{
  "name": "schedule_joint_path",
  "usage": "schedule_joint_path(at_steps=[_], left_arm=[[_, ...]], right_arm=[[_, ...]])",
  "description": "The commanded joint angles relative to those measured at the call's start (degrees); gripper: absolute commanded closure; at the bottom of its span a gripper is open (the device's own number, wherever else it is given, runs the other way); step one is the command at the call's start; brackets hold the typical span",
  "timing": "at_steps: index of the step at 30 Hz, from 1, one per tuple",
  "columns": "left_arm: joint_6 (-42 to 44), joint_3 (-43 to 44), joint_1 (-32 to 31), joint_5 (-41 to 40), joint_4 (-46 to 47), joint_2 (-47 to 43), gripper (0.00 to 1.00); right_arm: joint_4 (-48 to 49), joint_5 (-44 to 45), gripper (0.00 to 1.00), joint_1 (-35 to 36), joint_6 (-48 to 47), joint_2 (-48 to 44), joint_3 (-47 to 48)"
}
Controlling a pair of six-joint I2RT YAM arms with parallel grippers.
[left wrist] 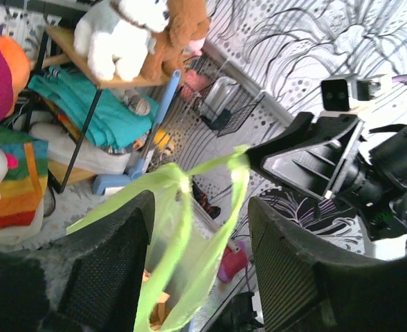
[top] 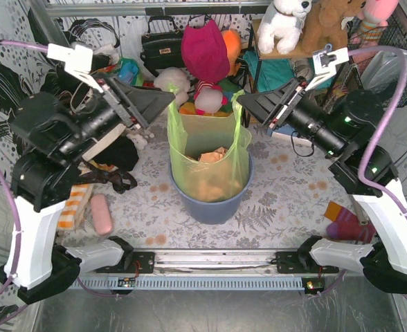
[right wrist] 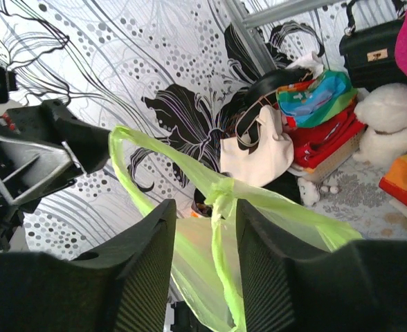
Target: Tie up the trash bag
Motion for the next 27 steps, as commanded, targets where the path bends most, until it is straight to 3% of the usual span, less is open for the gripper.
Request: schedule_joint_path(at_steps=[1, 8, 14, 20, 27], left_arm=[[1.8, 8.3, 0.2, 1.5, -3.1, -0.5, 0.34], [-3.0, 10.9, 0.2, 15.0, -3.4, 0.0, 0.35], [-12.3, 0.9, 0.3, 24.2, 10.0, -2.8, 0.39], [-13.2, -4.9, -1.2, 20.6, 13.7, -4.0, 0.45], [-5.1, -3.8, -15.5, 6.4, 10.7, -2.1, 0.46]], right_arm=[[-6.9, 2.0, 0.57, 0.2, -3.9, 0.3, 7.1], [-15.7, 3.1, 0.53, 0.2, -6.4, 3.0, 15.5], [-18.2, 2.8, 0.53, 0.2, -6.9, 4.4, 18.0], [-18.0, 3.0, 0.53, 0.2, -6.9, 4.7, 17.6], [-18.6, 3.7, 0.53, 0.2, -7.4, 5.9, 18.5]])
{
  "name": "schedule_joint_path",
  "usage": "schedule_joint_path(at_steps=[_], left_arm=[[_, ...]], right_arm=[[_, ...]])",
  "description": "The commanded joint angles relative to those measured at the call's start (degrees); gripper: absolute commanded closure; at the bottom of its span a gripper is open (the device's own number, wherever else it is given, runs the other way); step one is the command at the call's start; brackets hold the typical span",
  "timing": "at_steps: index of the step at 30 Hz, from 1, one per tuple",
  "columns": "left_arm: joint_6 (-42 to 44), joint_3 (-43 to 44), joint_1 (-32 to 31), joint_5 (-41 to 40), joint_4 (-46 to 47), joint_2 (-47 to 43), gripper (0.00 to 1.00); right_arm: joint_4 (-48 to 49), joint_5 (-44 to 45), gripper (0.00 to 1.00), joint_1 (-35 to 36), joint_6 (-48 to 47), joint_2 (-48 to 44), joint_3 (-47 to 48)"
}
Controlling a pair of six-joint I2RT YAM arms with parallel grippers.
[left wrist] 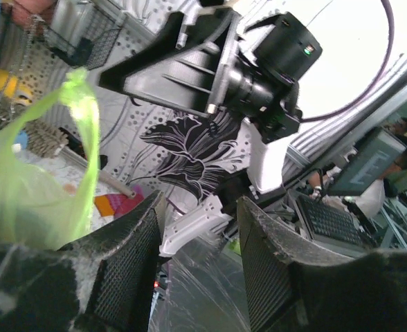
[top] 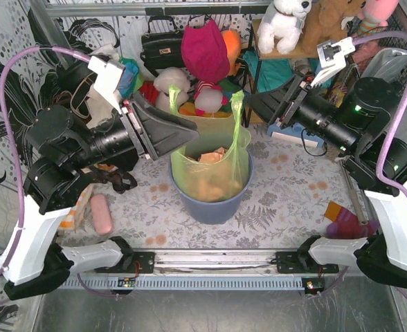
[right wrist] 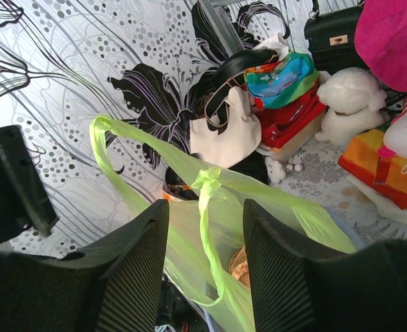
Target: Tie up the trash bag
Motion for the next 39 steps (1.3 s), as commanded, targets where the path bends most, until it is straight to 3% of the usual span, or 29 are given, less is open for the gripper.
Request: schedule_joint_path(at_steps=[1, 7, 11, 18, 24, 30, 34, 39], left_arm=[[6.4, 2.4, -9.6, -11.0, 2.2, 1.3, 0.46], [14.3, 7.3, -25.5, -29.0, -2.0, 7.1, 0.46], [16.3, 0.9, -29.7, -38.1, 4.1, 5.0, 0.48], [20.8, -10.5, -30.4, -44.7, 17.3, 1.6, 0.56], [24.2, -14.1, -30.4, -46.6, 22.5, 1.5, 0.44], [26.5, -18.8, -30.4, -49.1, 26.1, 0.2, 0.41], [28.0, -20.8, -30.4, -49.9, 28.1, -0.1, 0.41], [31.6, -23.5, -30.4, -50.3, 31.9, -0.4, 0.37]], right_arm=[[-0.3, 1.4, 0.54, 0.2, -1.6, 0.9, 1.9], [-0.1, 0.9, 0.58, 0.2, -1.8, 2.0, 3.1], [-0.5, 0.2, 0.61, 0.2, -2.2, 3.5, 5.0], [-1.5, -0.4, 0.64, 0.2, -2.5, 5.1, 6.6], [-2.5, 0.6, 0.66, 0.2, -2.7, 5.8, 6.9], [-2.3, 0.0, 0.76, 0.2, -2.6, 6.6, 7.2], [-1.3, -0.3, 1.00, 0.2, -2.2, 6.4, 6.9], [0.1, -0.2, 1.00, 0.2, -2.0, 5.1, 6.0]])
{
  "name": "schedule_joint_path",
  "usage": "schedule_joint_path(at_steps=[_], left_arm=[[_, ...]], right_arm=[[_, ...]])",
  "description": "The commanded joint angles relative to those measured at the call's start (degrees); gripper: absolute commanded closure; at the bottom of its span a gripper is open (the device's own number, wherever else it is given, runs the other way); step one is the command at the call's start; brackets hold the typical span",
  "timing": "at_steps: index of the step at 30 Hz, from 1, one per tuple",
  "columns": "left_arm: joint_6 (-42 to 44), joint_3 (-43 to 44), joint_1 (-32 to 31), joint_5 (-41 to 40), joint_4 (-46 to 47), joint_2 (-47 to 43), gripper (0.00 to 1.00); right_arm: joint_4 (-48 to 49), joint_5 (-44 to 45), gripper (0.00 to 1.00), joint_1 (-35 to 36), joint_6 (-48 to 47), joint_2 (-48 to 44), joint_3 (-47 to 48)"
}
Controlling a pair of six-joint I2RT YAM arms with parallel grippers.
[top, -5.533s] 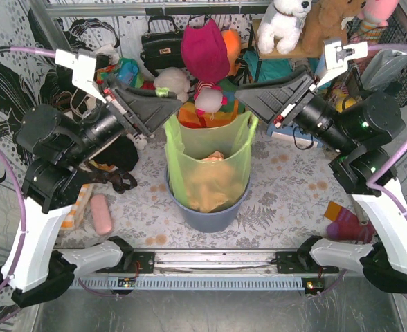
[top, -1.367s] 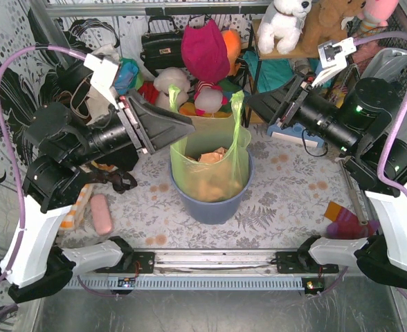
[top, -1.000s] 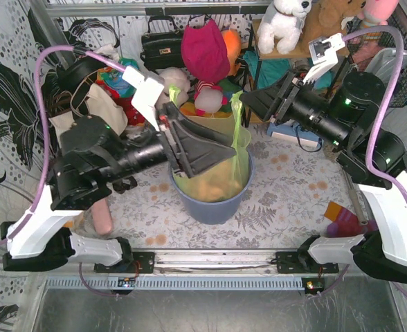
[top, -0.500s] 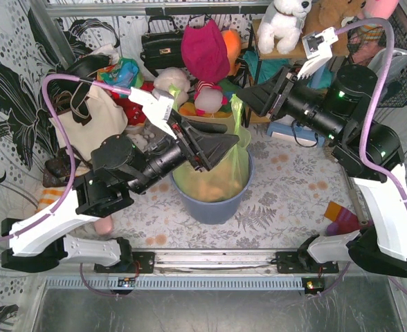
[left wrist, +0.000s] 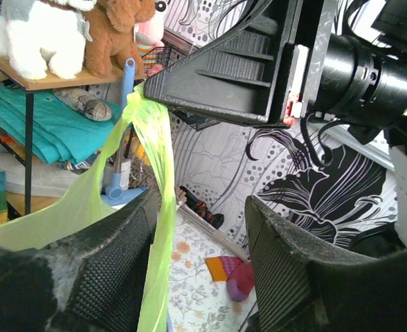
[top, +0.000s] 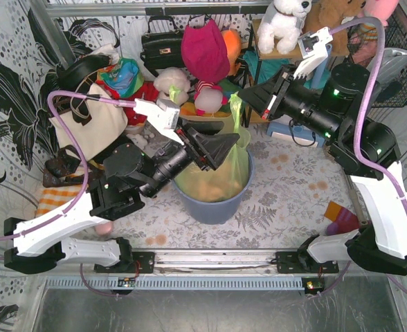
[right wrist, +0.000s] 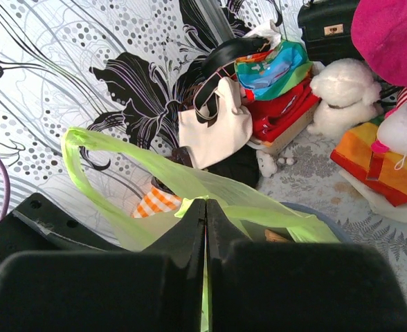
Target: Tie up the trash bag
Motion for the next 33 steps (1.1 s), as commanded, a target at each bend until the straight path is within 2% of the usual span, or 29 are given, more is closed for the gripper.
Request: schedule_joint_path(at_steps=[1, 9, 16, 19, 22, 25, 27, 33], left_arm=[[5.5, -2.2, -0.2, -1.8, 8.2, -1.2, 0.36], [11.7, -1.8, 1.0, 0.3, 12.9, 1.5, 0.33], [10.5, -0.5, 6.8, 10.3, 14.7, 4.1, 0.31], [10.2, -0.8, 7.9, 11.4, 15.2, 4.2, 0.32], [9.5, -1.4, 9.3, 12.3, 16.1, 4.2, 0.36], [9.4, -1.3, 10.1, 12.6, 16.5, 4.7, 0.40], [9.2, -0.9, 10.7, 13.3, 16.8, 5.4, 0.41], [10.1, 1.7, 11.7, 12.7, 16.0, 7.5, 0.52]], right_arm=[[2.8, -0.1, 1.00, 0.2, -0.4, -1.8, 0.3], [5.7, -1.2, 1.00, 0.2, 0.2, -5.0, -2.1], [6.8, -3.2, 1.00, 0.2, 0.4, -7.2, -3.9], [5.5, -1.9, 1.00, 0.2, 0.0, -7.6, -3.6], [2.9, -0.2, 1.00, 0.2, -0.5, -6.7, -2.2], [2.1, -0.3, 0.82, 0.2, -0.4, -5.8, -1.8], [2.1, -0.4, 0.75, 0.2, -0.3, -5.5, -2.1], [1.9, 1.2, 0.73, 0.2, -0.6, -4.7, -2.4]])
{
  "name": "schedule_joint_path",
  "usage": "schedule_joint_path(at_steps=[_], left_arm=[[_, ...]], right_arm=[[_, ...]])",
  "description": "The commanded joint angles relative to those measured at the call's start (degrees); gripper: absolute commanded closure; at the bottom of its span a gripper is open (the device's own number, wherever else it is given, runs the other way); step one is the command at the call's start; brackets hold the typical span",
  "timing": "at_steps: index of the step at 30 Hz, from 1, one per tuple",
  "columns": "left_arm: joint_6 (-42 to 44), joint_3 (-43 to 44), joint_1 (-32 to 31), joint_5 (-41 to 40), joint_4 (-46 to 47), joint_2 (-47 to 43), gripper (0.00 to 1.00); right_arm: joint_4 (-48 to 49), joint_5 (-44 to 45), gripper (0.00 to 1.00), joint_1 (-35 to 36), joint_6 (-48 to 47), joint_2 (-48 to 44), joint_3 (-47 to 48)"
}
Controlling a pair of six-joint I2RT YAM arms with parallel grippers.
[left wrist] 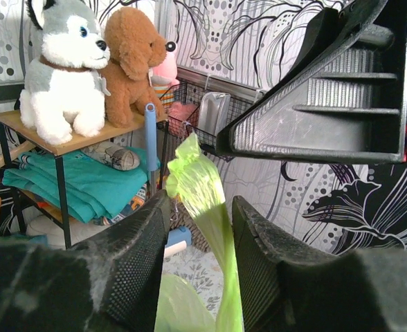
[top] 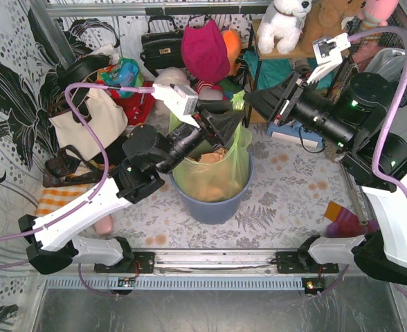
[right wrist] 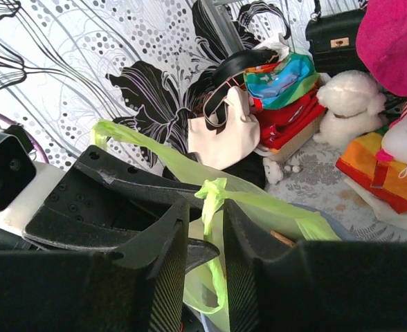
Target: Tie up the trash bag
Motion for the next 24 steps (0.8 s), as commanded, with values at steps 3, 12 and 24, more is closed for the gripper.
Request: schedule_joint_path(at_steps=[3, 12, 24], left_arm=[[1.9, 4.0, 0.8, -0.5, 2.5, 2.2, 0.56], [6.8, 7.0, 1.2, 1.8, 1.1, 4.3, 0.78], [7.3, 7.0, 1.2, 4.3, 0.7, 4.3, 0.85]], right_arm=[[-0.3, 2.9, 0.73, 0.2, -1.2, 0.5, 0.9], [-2.1, 4.3, 0.57, 0.2, -2.5, 3.0, 3.7], [-1.6, 4.8, 0.62, 0.2, -5.4, 4.2, 5.0]])
